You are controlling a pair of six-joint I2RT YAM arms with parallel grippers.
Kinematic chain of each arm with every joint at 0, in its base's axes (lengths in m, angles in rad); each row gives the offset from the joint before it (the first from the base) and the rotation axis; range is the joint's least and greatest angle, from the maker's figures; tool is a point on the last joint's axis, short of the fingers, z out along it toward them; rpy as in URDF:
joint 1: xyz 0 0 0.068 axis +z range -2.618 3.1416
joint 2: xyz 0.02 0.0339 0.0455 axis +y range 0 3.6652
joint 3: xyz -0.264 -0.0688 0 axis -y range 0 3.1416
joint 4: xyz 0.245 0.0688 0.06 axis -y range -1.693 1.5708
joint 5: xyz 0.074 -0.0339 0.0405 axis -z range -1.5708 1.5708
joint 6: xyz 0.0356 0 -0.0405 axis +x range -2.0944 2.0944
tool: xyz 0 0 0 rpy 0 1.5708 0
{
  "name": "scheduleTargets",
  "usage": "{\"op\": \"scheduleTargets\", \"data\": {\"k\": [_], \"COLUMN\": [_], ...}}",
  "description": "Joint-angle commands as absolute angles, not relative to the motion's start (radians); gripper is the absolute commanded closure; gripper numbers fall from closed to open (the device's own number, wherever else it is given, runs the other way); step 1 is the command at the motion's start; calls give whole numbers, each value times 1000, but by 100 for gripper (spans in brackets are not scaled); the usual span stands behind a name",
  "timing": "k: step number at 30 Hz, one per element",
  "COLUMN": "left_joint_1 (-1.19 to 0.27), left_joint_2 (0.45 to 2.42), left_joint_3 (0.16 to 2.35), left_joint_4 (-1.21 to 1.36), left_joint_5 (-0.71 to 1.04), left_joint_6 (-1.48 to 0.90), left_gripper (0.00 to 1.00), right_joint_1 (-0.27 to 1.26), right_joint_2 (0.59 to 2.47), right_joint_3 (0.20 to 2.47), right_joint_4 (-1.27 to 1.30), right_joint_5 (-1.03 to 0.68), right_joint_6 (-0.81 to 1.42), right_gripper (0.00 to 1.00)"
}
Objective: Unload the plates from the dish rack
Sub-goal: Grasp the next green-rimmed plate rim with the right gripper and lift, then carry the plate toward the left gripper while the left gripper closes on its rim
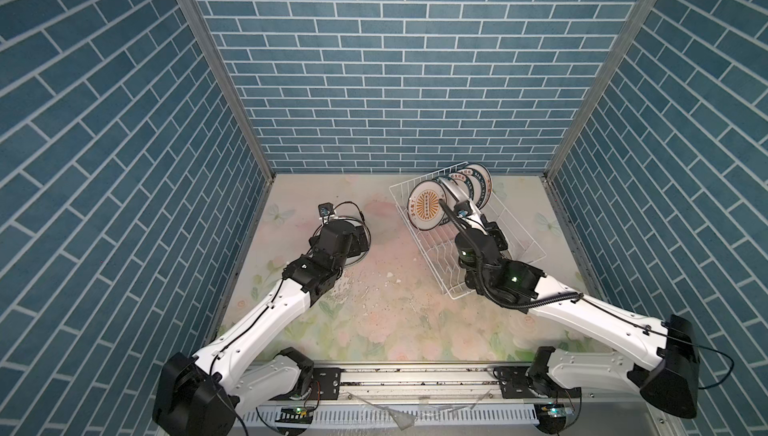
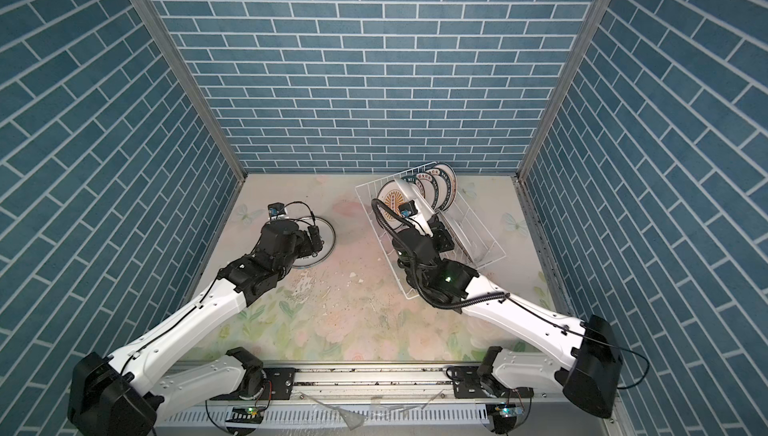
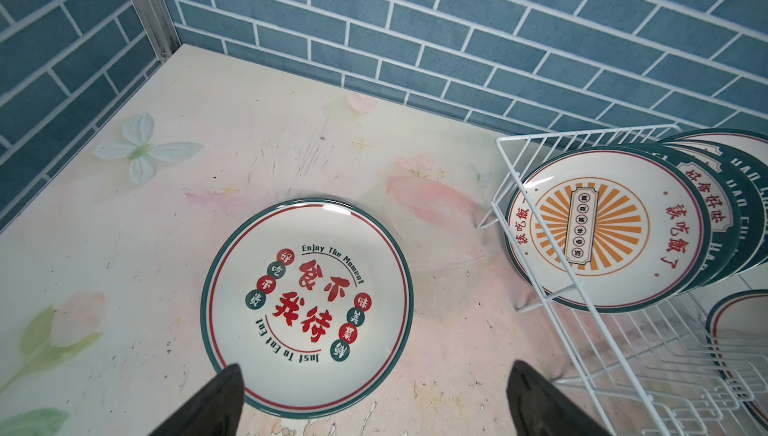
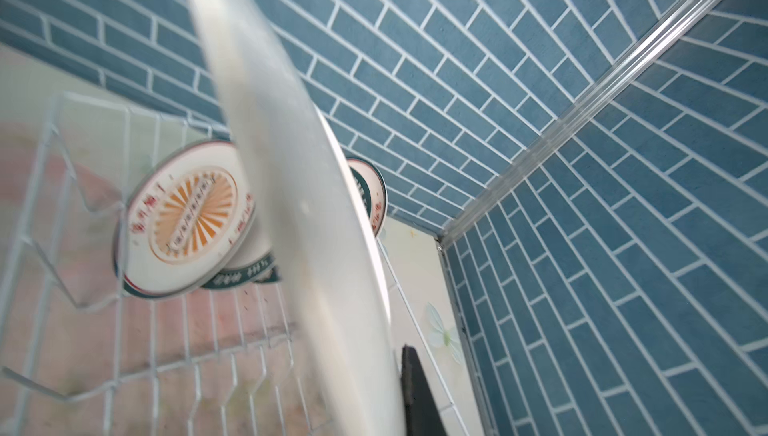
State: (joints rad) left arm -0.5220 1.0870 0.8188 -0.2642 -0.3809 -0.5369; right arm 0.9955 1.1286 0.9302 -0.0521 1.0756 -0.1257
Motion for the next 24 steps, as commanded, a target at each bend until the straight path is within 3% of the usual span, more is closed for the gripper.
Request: {"op": "scheduleTargets", "data": {"k": [1, 9, 17, 24], "left_joint_1": [-505, -425, -418, -417], "left_joint_2": [1092, 1052, 1042, 1065], "left_joint_3": [833, 770, 758, 738], "left_joint_4": [-304, -231, -210, -114], "left_joint_5": [-387, -212, -167, -23], "left_joint_6": [-521, -546, -550, -540], "left_gripper": [1, 1, 1, 1], "right_joint_1": [989, 872, 754, 711], "right_joint_2": [1064, 1006, 1073, 1153], "right_joint_3": [873, 851, 885, 891], "right_joint_4": [109, -24, -66, 7], "right_joint_5": [937, 566, 200, -66], "right_joint_6": [-40, 333, 529, 692], "right_gripper": [100, 100, 100, 100]}}
